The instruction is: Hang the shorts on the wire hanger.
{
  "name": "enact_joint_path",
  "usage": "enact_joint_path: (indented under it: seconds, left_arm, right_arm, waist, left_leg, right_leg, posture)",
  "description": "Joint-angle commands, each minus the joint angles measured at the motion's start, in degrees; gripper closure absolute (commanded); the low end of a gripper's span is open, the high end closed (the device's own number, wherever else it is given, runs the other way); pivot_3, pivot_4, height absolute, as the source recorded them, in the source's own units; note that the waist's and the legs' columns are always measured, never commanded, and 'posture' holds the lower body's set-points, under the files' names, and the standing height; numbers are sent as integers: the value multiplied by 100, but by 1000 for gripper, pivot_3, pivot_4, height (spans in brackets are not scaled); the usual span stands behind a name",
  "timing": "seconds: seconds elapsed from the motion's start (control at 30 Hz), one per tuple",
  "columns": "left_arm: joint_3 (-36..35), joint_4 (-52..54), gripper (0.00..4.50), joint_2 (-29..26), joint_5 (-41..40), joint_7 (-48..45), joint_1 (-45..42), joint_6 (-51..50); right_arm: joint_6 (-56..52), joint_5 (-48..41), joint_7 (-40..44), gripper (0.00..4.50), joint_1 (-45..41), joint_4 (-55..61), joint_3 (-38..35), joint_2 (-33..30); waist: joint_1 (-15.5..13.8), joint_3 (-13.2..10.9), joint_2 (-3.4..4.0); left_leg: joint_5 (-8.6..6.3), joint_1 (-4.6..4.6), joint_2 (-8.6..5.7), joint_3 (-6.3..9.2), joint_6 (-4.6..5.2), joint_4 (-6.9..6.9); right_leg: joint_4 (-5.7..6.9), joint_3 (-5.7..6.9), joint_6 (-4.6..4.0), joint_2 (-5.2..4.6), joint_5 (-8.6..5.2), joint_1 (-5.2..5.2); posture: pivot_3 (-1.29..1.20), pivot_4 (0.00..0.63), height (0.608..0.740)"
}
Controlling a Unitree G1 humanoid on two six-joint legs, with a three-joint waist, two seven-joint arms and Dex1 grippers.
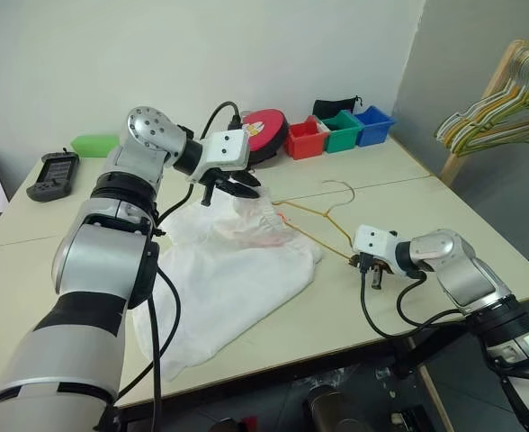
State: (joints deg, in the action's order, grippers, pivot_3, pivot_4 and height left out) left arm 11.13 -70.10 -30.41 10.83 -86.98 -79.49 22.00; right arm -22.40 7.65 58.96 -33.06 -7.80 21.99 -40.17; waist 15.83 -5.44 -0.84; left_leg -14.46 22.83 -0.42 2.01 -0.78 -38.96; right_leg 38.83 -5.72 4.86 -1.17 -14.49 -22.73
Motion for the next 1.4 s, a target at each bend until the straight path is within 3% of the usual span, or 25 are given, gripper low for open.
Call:
enact_joint_path:
  seconds: [0.03,0.1,0.47,1.03,1.4]
  left_arm:
    - [-58,104,2593,-124,7,245,-243,63]
    - [-8,115,2219,-145,48,118,-218,92]
    - [109,226,2219,-220,-62,-523,-60,-9]
    - [863,707,2219,-310,-612,-552,523,102]
    - [960,701,4353,-316,-814,-552,486,25]
  right_arm:
    - [67,54,66,4500,-113,58,-40,-11]
    - [77,67,69,4500,-110,61,-43,-1]
    - [69,90,74,4500,-108,73,-63,0]
    - [50,126,81,4500,-195,9,-48,106]
    - [-29,87,69,4500,-291,-87,-110,138]
  waist:
    - [0,0,0]
    - [0,0,0]
    - [8,0,0]
    - [7,2,1]
    - [13,2,1]
  left_leg:
    - [0,0,0,0,0,0]
    - [0,0,0,1,0,0]
    - [0,0,-1,1,0,0]
    - [0,1,4,5,0,0]
    - [0,0,2,5,0,0]
  right_leg:
    - [0,0,0,0,0,0]
    - [1,1,0,0,0,0]
    - [1,1,0,0,0,0]
    - [3,1,1,-3,-1,0]
    - [4,1,1,-3,-1,0]
  posture:
    - [-202,0,740]
    - [-202,0,740]
    - [-209,0,740]
    - [-210,0,740]
    - [-213,0,740]
